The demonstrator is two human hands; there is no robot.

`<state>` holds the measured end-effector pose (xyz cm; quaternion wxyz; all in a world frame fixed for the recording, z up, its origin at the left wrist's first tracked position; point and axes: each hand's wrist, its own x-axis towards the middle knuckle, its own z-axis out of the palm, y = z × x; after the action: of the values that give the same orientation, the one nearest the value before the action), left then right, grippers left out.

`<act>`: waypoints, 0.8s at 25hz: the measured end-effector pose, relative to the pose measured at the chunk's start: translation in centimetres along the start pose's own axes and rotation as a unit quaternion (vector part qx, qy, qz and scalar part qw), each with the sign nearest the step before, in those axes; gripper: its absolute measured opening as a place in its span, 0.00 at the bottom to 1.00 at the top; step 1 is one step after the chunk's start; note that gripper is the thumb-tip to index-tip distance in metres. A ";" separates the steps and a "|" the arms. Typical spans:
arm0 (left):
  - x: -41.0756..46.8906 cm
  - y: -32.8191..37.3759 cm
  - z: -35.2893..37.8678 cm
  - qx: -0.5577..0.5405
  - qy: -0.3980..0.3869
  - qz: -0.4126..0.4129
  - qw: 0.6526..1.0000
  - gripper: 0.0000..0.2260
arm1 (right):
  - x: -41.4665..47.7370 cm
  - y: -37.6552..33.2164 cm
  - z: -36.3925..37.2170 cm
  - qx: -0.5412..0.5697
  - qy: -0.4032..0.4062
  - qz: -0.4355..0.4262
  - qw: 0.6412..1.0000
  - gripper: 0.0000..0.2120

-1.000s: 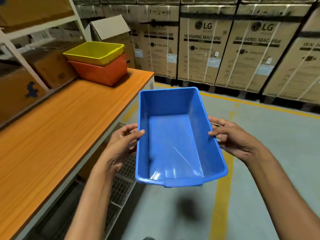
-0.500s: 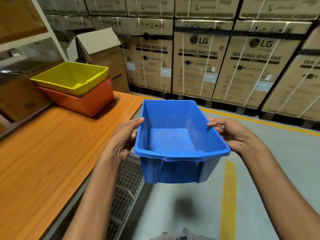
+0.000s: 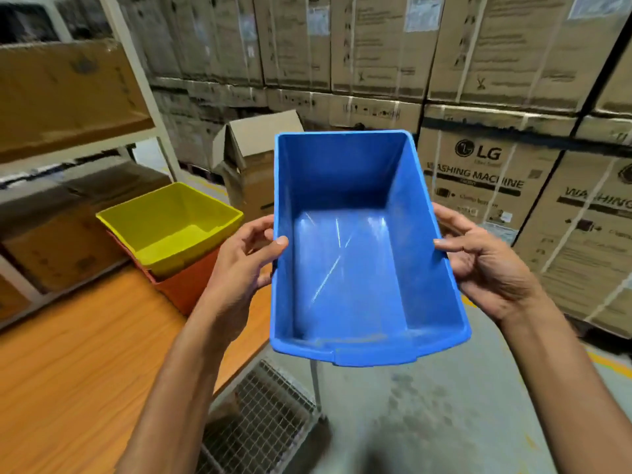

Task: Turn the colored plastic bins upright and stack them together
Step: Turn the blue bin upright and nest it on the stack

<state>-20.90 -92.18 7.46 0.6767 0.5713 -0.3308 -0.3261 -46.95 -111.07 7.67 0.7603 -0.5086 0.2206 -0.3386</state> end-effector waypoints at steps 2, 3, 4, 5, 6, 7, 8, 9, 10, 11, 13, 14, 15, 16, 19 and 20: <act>2.1 0.7 0.6 -0.028 0.045 0.023 0.998 0.17 | 5.0 -1.5 -0.5 0.006 -0.050 -0.004 0.999 0.32; 2.8 1.2 0.9 -0.035 0.068 0.040 0.996 0.18 | 7.0 -2.1 -0.2 0.000 -0.077 -0.008 0.997 0.32; 3.4 1.7 1.2 -0.036 0.096 0.058 0.993 0.18 | 9.3 -2.7 0.0 -0.010 -0.103 -0.011 0.995 0.32; 3.7 2.2 1.4 -0.031 0.122 0.075 0.989 0.18 | 11.3 -3.2 0.4 -0.017 -0.130 -0.014 0.991 0.32; 4.0 2.7 1.4 -0.025 0.152 0.092 0.984 0.18 | 13.3 -3.7 1.2 -0.025 -0.158 -0.016 0.987 0.32; 4.1 3.3 1.4 -0.019 0.178 0.104 0.978 0.18 | 15.1 -3.9 2.1 -0.030 -0.182 -0.019 0.983 0.32; 4.0 3.9 1.1 -0.014 0.200 0.114 0.973 0.18 | 16.6 -4.1 3.0 -0.032 -0.205 -0.024 0.978 0.32; 4.0 4.6 0.6 -0.009 0.222 0.123 0.967 0.18 | 18.0 -4.1 4.2 -0.028 -0.229 -0.026 0.973 0.32; 3.9 5.3 0.0 -0.002 0.240 0.131 0.962 0.18 | 19.2 -4.1 5.4 -0.020 -0.250 -0.025 0.968 0.31; 4.0 6.1 -0.8 0.008 0.258 0.140 0.956 0.19 | 20.6 -4.0 6.8 -0.011 -0.269 -0.022 0.963 0.31; 4.1 7.4 -2.6 0.024 0.290 0.158 0.944 0.20 | 22.9 -3.4 9.6 0.003 -0.297 -0.020 0.955 0.32; 4.2 7.8 -3.7 0.032 0.304 0.166 0.938 0.20 | 23.9 -3.0 11.2 0.004 -0.311 -0.022 0.950 0.32; 4.4 8.2 -4.7 0.042 0.314 0.172 0.933 0.19 | 24.6 -2.6 12.8 0.003 -0.322 -0.025 0.946 0.32; 4.6 8.6 -6.0 0.056 0.324 0.178 0.928 0.19 | 25.4 -2.2 14.4 0.003 -0.331 -0.027 0.943 0.32; 5.4 9.5 -9.3 0.072 0.348 0.189 0.915 0.18 | 27.5 -1.1 18.2 0.003 -0.354 -0.020 0.935 0.31; 5.7 9.8 -10.3 0.072 0.354 0.189 0.913 0.17 | 28.2 -0.9 19.4 0.006 -0.362 -0.011 0.932 0.30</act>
<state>-8.56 -89.81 16.24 0.7553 0.6234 -0.1943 0.0564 -15.05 -119.99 16.24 0.7879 -0.5946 -0.0772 -0.1406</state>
